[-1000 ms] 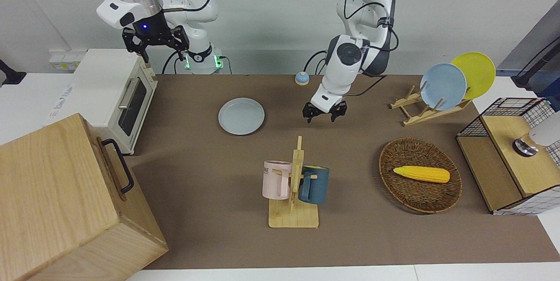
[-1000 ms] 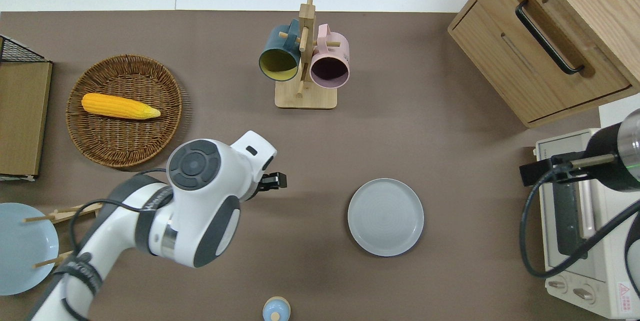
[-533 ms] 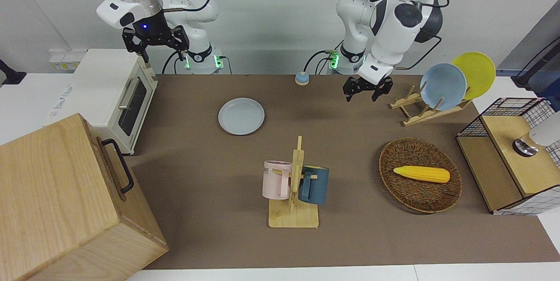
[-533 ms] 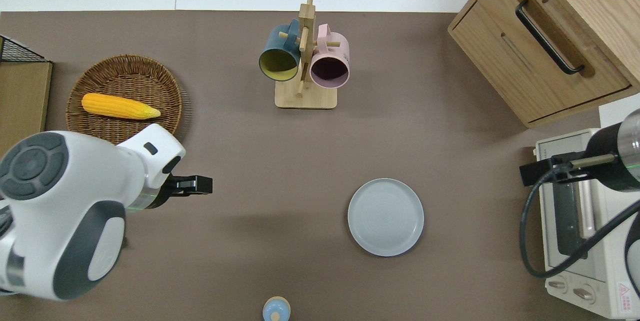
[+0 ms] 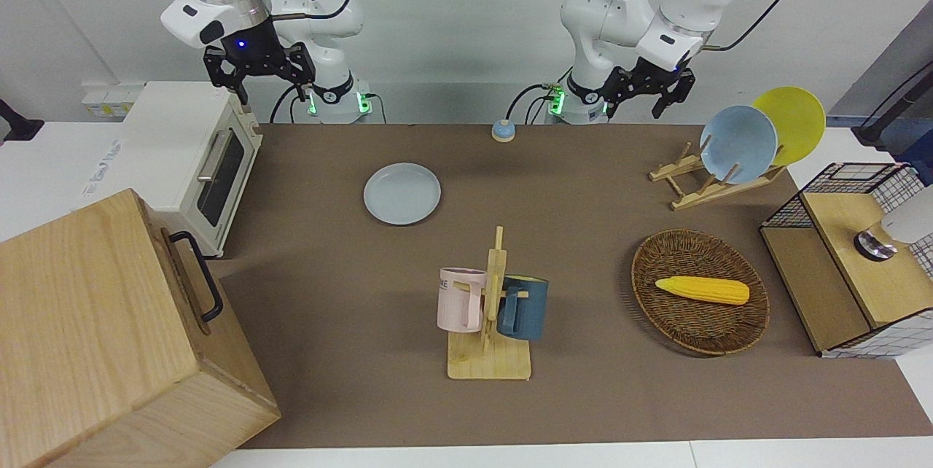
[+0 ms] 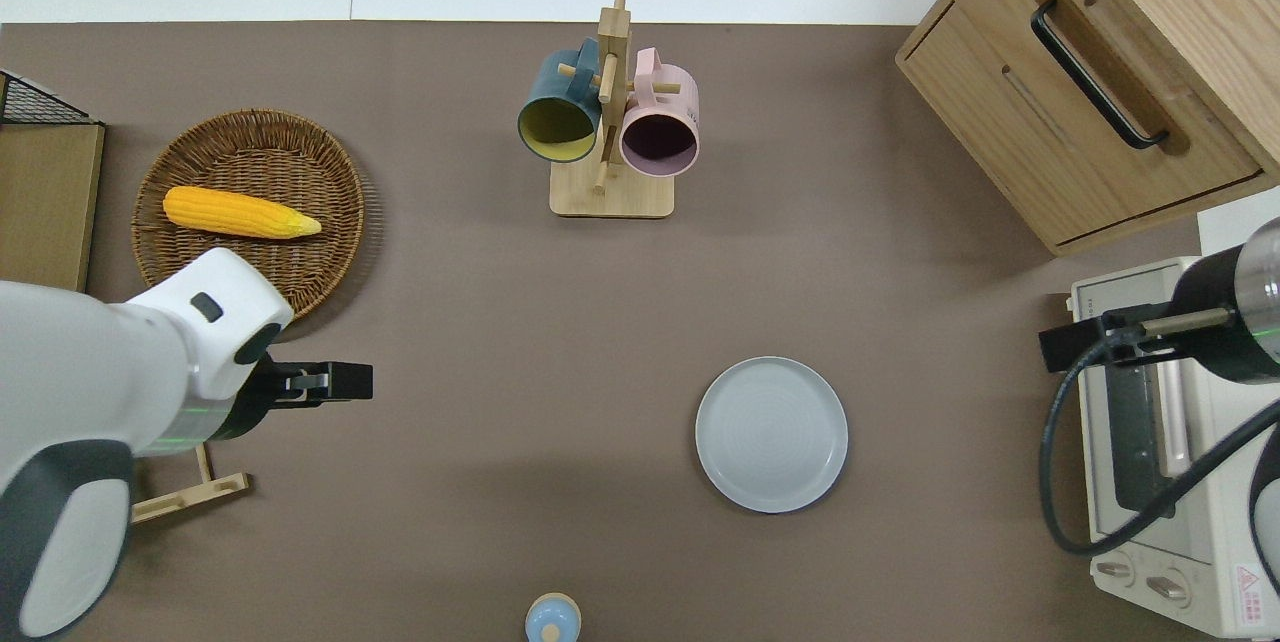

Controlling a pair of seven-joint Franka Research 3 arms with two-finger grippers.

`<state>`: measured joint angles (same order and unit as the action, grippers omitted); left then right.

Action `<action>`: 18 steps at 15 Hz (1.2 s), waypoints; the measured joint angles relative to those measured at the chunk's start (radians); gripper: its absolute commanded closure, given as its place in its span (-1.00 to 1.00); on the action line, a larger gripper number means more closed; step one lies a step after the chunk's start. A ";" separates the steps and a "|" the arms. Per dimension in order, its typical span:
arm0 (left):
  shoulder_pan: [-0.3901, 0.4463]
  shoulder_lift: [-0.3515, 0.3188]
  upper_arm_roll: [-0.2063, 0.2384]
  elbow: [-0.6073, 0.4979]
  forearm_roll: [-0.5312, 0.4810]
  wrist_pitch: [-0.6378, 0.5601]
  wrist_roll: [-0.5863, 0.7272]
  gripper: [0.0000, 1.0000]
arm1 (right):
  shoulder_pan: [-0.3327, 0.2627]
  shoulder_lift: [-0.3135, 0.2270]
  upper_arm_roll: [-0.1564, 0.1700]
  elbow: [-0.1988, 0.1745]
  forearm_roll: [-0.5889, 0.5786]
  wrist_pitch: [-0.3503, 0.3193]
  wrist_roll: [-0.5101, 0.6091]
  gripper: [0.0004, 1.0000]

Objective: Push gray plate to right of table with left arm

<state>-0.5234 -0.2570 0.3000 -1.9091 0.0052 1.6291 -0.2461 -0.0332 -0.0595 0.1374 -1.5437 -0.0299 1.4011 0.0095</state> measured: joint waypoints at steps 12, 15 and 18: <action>0.000 0.003 0.007 0.074 0.029 -0.092 -0.003 -0.99 | 0.000 0.000 0.000 0.000 0.000 0.000 0.000 -0.99; 0.000 0.003 0.034 0.076 0.030 -0.092 -0.003 -0.99 | 0.000 0.000 0.000 0.000 0.000 0.000 0.000 -0.99; 0.001 0.004 0.053 0.079 0.030 -0.090 -0.003 -0.99 | 0.000 0.000 0.000 0.000 0.000 0.000 0.000 -0.99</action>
<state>-0.5223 -0.2535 0.3530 -1.8302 0.0348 1.5389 -0.2489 -0.0332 -0.0595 0.1374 -1.5437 -0.0299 1.4011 0.0095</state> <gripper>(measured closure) 0.004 0.004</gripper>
